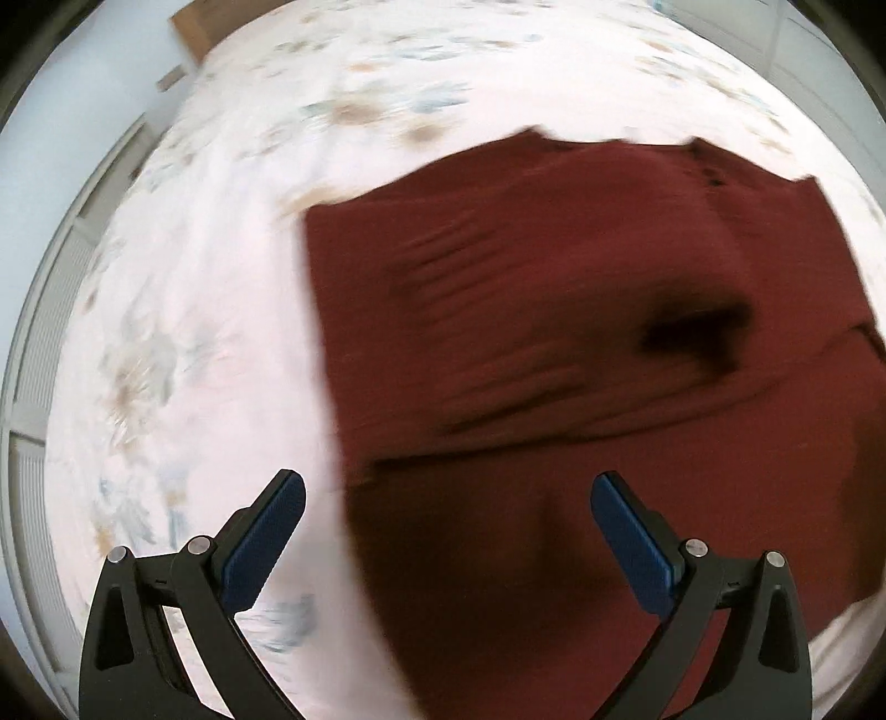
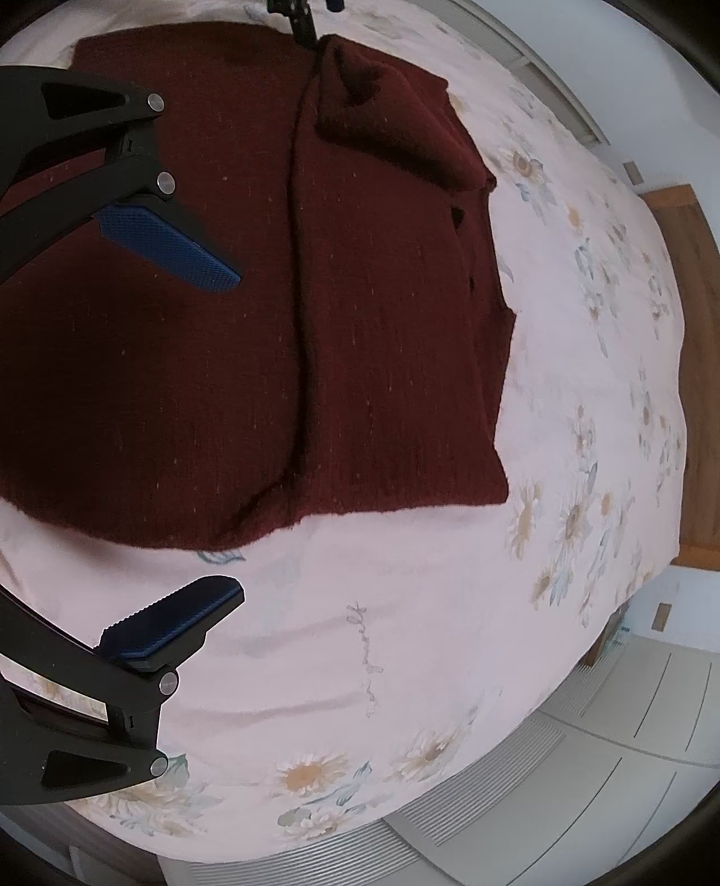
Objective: Fold small clothes
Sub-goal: 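Open the left gripper and tuck the folded sleeve flat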
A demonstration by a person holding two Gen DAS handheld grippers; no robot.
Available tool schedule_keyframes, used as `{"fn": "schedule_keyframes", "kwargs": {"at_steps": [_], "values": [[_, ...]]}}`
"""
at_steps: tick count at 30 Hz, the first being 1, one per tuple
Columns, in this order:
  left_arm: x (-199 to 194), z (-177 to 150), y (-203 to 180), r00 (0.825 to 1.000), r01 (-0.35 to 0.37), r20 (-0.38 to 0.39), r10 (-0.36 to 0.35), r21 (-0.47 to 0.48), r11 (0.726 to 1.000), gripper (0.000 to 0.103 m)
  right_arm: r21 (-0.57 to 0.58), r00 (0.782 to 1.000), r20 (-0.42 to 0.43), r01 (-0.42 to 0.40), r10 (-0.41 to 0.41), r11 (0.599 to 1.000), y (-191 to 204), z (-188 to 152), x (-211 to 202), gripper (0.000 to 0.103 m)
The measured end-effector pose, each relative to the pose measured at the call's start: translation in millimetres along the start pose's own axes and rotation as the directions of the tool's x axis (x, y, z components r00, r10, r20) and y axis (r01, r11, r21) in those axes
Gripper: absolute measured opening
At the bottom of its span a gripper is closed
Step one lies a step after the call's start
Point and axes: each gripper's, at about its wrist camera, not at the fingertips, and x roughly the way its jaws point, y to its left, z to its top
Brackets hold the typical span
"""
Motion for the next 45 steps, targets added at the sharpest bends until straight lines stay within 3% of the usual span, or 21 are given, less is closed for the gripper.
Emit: {"fn": "schedule_keyframes", "kwargs": {"at_steps": [5,13,17,18,21,26,33,38,40,45], "values": [[33.8,-6.3,38.3,1.000,-0.011,-0.030,0.009,-0.050,0.999,0.097,-0.030,1.000,-0.016,0.000,0.000,1.000,16.0,-0.2,4.2,0.103],[67.5,9.8,64.2,0.997,0.072,-0.020,-0.074,-0.088,0.994,0.052,-0.065,0.999,-0.035,0.019,-0.021,0.998,32.9,0.3,7.8,0.103],[73.1,20.8,63.9,0.994,0.113,0.006,-0.113,-0.070,0.991,0.021,-0.084,0.999,-0.033,0.024,-0.027,0.996,43.0,4.6,7.1,0.103],[75.3,22.6,57.8,0.992,0.123,0.005,-0.123,-0.069,0.990,0.019,-0.090,0.999,-0.032,0.026,-0.028,0.996,45.9,6.3,6.9,0.103],[83.9,38.2,54.2,0.992,0.130,0.009,-0.130,-0.065,0.989,0.014,-0.115,0.999,-0.021,0.023,-0.025,0.993,58.5,14.3,3.9,0.103],[96.4,36.8,69.5,0.976,0.217,0.014,-0.218,-0.169,0.961,0.013,-0.171,1.000,0.011,0.013,-0.011,0.985,85.8,33.9,-3.6,0.103],[106.2,37.8,72.6,0.971,0.238,0.022,-0.237,-0.167,0.957,0.013,-0.308,0.994,0.058,-0.069,0.091,0.949,152.8,70.6,-18.1,0.103],[108.4,37.9,73.7,0.968,0.249,0.019,-0.250,-0.175,0.952,0.013,-0.455,0.984,0.017,-0.148,0.175,0.878,223.3,89.6,-7.8,0.103],[103.8,19.8,75.0,0.968,0.251,0.019,-0.252,-0.175,0.952,0.013,-0.509,0.982,-0.017,-0.168,0.186,0.844,252.6,93.5,4.3,0.103],[104.8,16.0,78.9,0.968,0.248,0.016,-0.249,-0.172,0.953,0.013,-0.600,0.978,-0.098,-0.207,0.185,0.773,305.0,94.8,36.9,0.103]]}}
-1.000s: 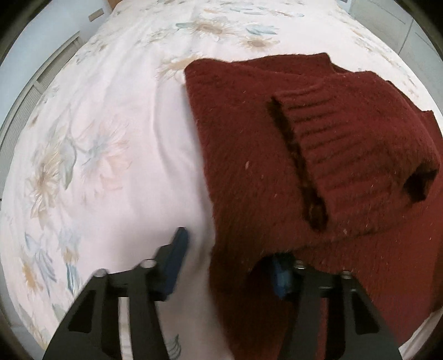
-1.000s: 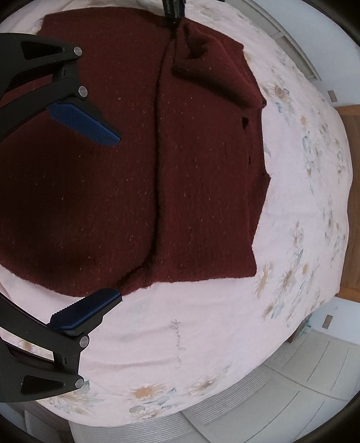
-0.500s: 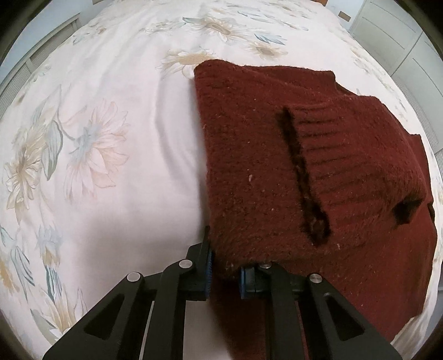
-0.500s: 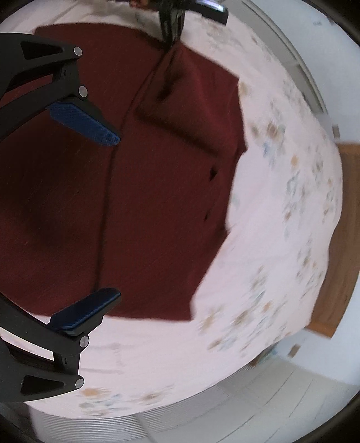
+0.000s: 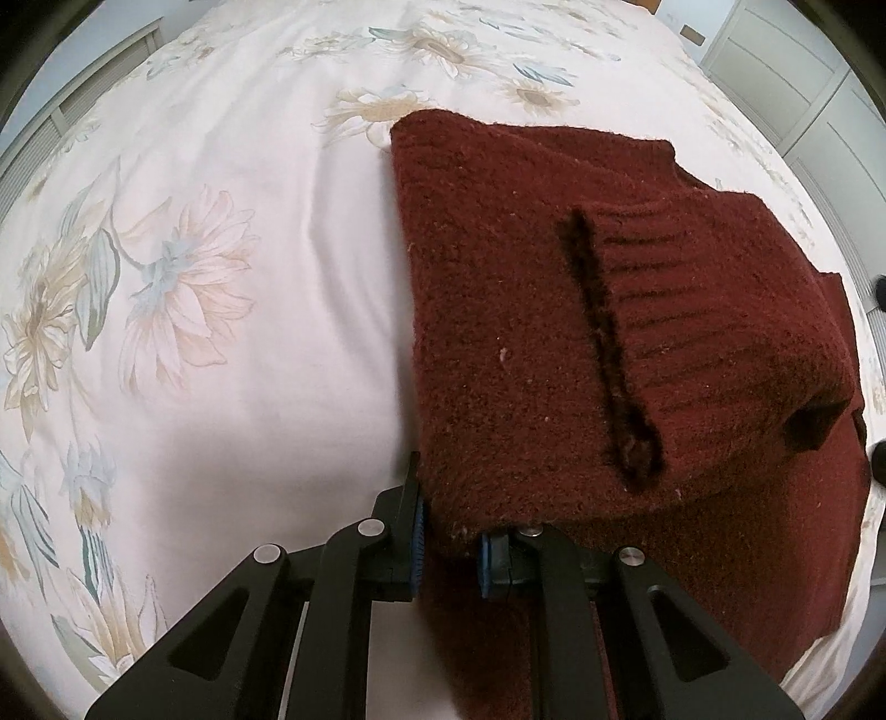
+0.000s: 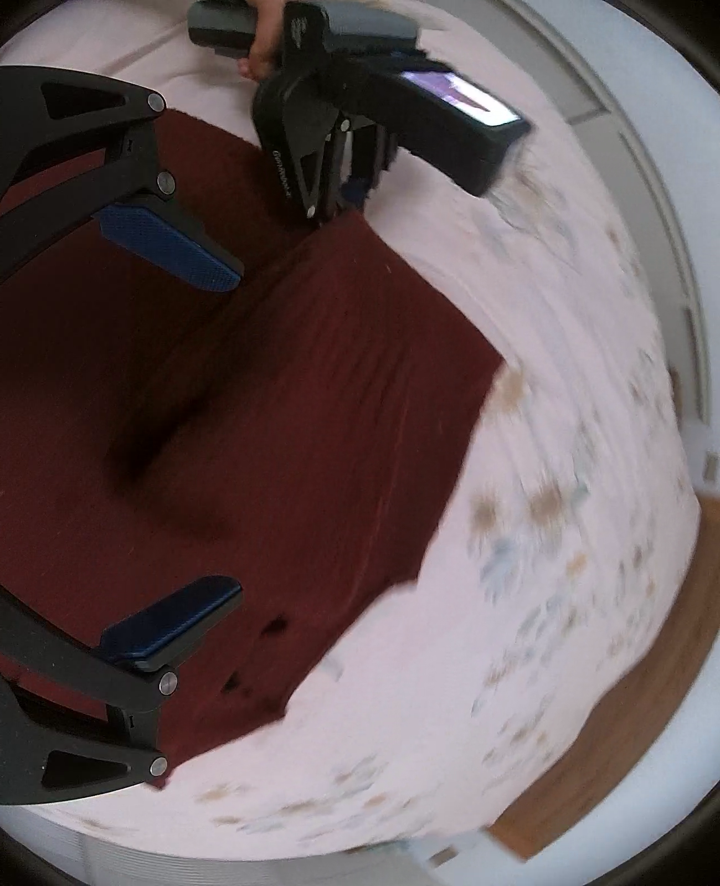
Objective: Fold small clothes
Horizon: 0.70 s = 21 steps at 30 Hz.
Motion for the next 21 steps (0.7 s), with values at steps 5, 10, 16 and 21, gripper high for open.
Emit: {"fn": "schedule_keyframes", "kwargs": {"at_steps": [5,10,16,21], "values": [[4.2,3.2,-1.1,1.000,-0.003,-0.002,0.003,0.009,1.000,0.013,-0.050,0.998,-0.067,-0.010,0.007,0.999,15.9,14.6,39.6,0.101],[11.5,6.9,-17.4,1.000,-0.019,-0.005,0.019,0.024,1.000,0.013,-0.012,0.994,-0.100,-0.045,0.044,0.999,12.9,16.1,59.0,0.052],[7.3,2.8,-14.5,1.000,-0.003,-0.008,0.003,0.009,1.000,0.014,0.028,0.996,-0.076,-0.051,0.053,0.998,-0.7,12.9,45.1,0.016],[-0.3,-2.4,-9.7,1.000,-0.002,-0.012,0.002,0.007,1.000,0.014,0.171,0.997,0.031,-0.075,0.070,0.983,-40.9,3.1,6.6,0.015]]}}
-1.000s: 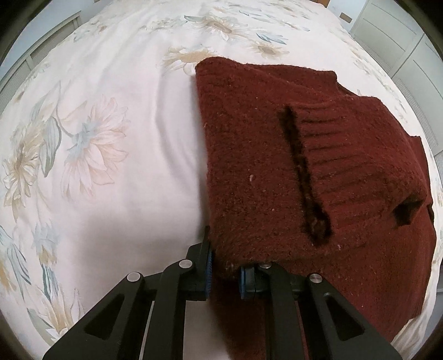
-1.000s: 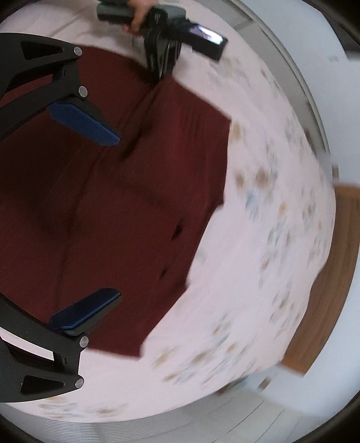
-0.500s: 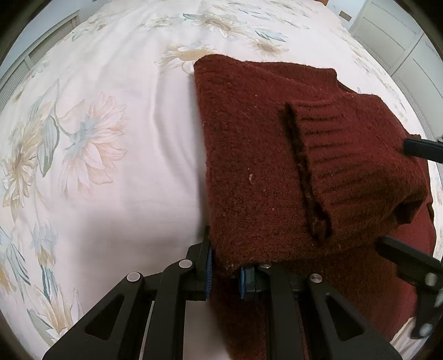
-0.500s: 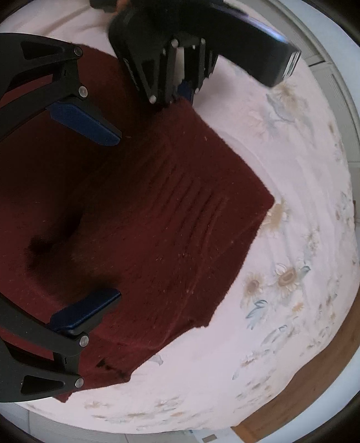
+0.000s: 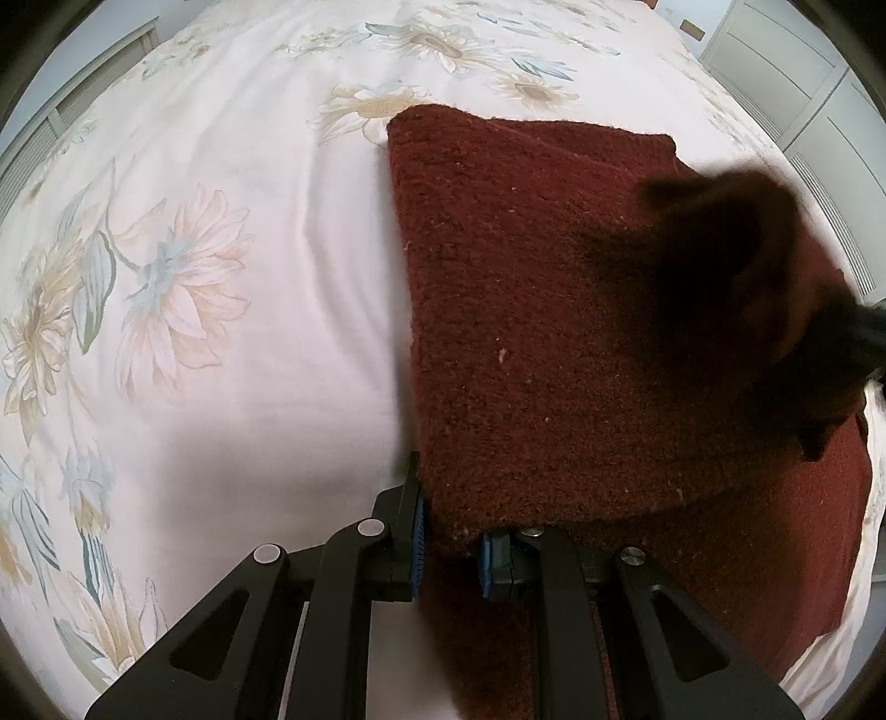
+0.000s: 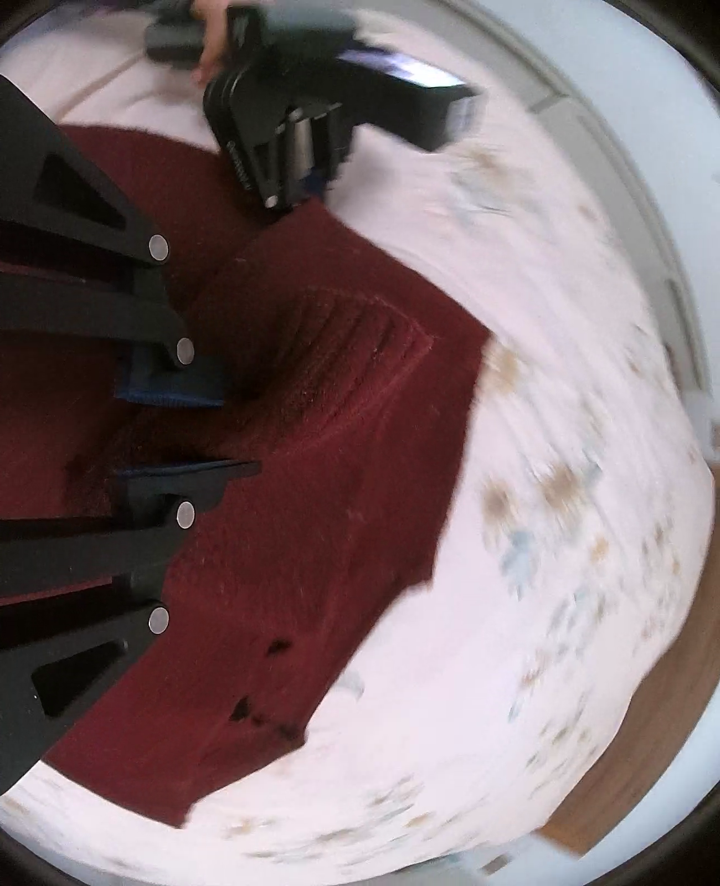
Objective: Fold small clothes
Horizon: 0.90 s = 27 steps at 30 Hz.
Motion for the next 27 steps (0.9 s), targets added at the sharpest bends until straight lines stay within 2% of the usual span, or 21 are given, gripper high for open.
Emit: {"fn": "schedule_keyframes", "kwargs": {"at_steps": [7,11,17,21,24,26,27], "values": [[-4.6,2.3,-2.6,1.000,-0.014,-0.004,0.014,0.006,1.000,0.014,0.199,0.998,0.060,0.014,-0.027,0.980,-67.8,-32.9,-44.1,0.015],[-2.9,3.3,-6.6,1.000,-0.027,-0.006,0.027,0.008,1.000,0.014,0.289,0.998,0.046,0.015,-0.030,0.957,-98.9,-58.4,-47.7,0.015],[-1.2,3.6,-13.6,0.999,-0.045,-0.010,0.045,0.012,0.999,0.014,0.383,1.000,0.004,0.017,-0.021,0.923,-127.1,-88.2,-29.1,0.016],[0.5,3.1,-17.1,0.998,-0.055,-0.011,0.055,0.013,0.998,0.014,0.445,0.999,-0.031,0.028,-0.016,0.895,-143.2,-108.3,-18.2,0.021],[0.7,4.3,-22.9,0.998,-0.064,-0.009,0.064,0.024,0.998,0.015,0.479,0.998,-0.054,0.053,-0.030,0.876,-154.6,-124.7,-15.2,0.032],[2.4,4.4,-24.8,0.998,-0.063,-0.009,0.063,0.023,0.998,0.015,0.481,0.996,-0.075,0.081,-0.051,0.873,-159.3,-134.9,-16.6,0.035],[2.9,4.4,-25.3,0.998,-0.062,-0.009,0.062,0.022,0.998,0.015,0.483,0.995,-0.082,0.084,-0.051,0.872,-161.5,-138.4,-17.0,0.041]]}}
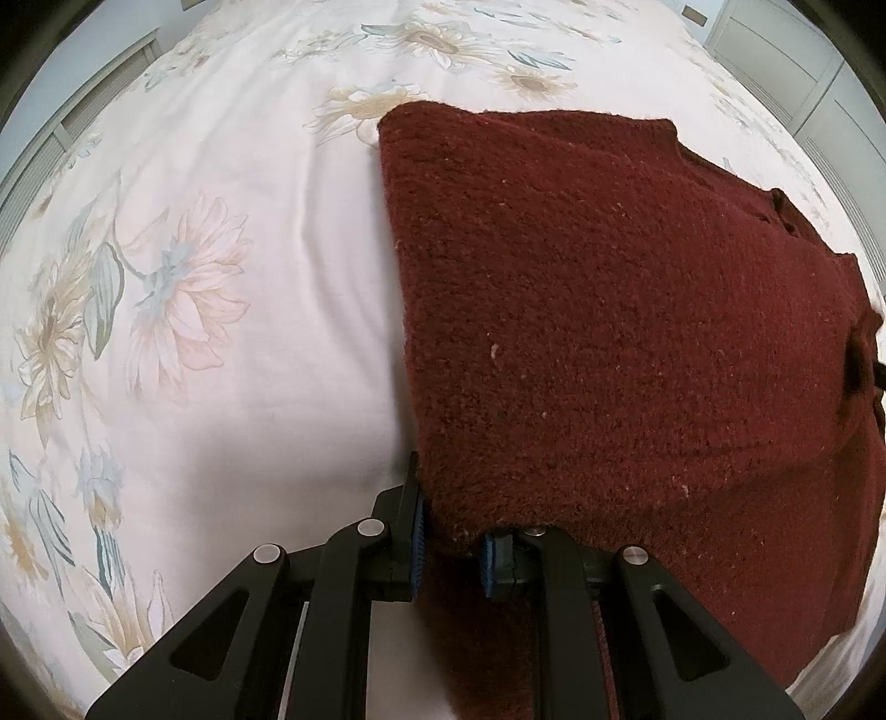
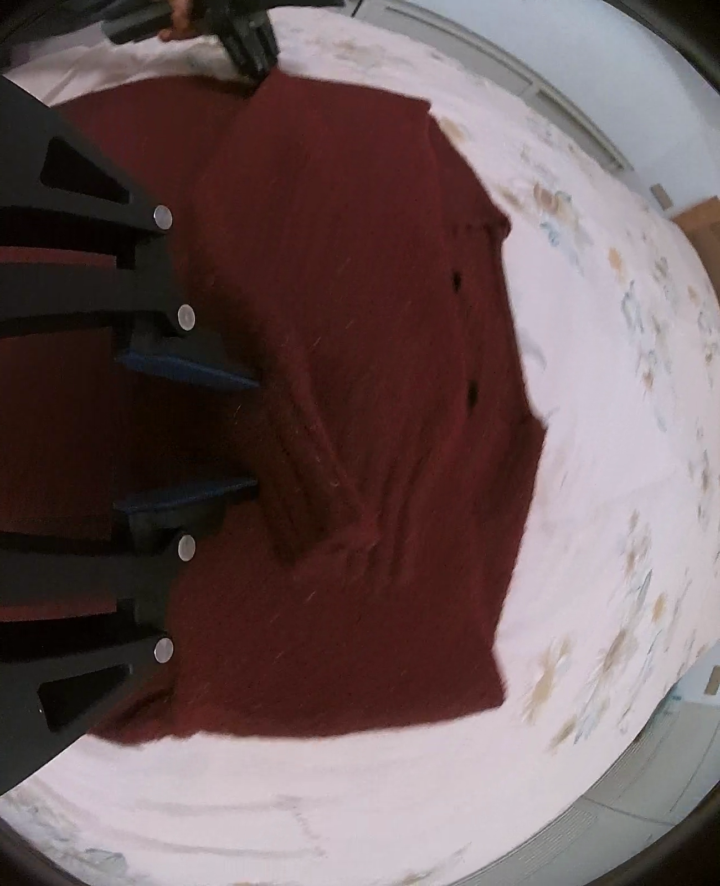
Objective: Fold small clothes
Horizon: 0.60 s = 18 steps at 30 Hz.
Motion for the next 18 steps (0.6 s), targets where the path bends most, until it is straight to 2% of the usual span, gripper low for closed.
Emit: {"fn": "schedule_keyframes", "kwargs": {"at_steps": [1,4,7,10,12,18], "values": [[0.6,0.2,-1.1,1.000,0.001,0.000,-0.001,0.000,1.000,0.015,0.006,1.000,-0.011,0.009,-0.009,1.000,-5.2,-3.9,-0.6,0.050],[-0.6,-1.2,-1.1,1.000,0.001,0.001,-0.001,0.002,1.000,0.015,0.032,0.999,-0.022,0.045,-0.044,0.998,-21.0,-13.6,-9.0,0.066],[-5.4,-2.3,-0.6,1.000,-0.001,0.001,0.001,0.005,1.000,0.015,0.079,0.999,0.015,0.031,-0.032,0.996,-35.7,-14.5,-29.2,0.075],[-5.1,-2.8,-1.5,1.000,-0.003,0.001,0.003,0.006,1.000,0.015,0.120,0.999,0.047,0.020,-0.026,0.993,-47.1,-5.1,-45.2,0.077],[-4.6,-3.2,-2.1,1.000,-0.004,0.001,0.004,0.007,1.000,0.015,0.138,0.999,0.039,0.017,-0.022,0.990,-53.2,2.6,-45.3,0.077],[-4.4,-6.7,-5.6,1.000,-0.011,0.010,0.011,0.008,1.000,0.015,0.153,0.998,-0.065,0.034,-0.024,0.988,-55.4,31.3,-4.6,0.077]]}}
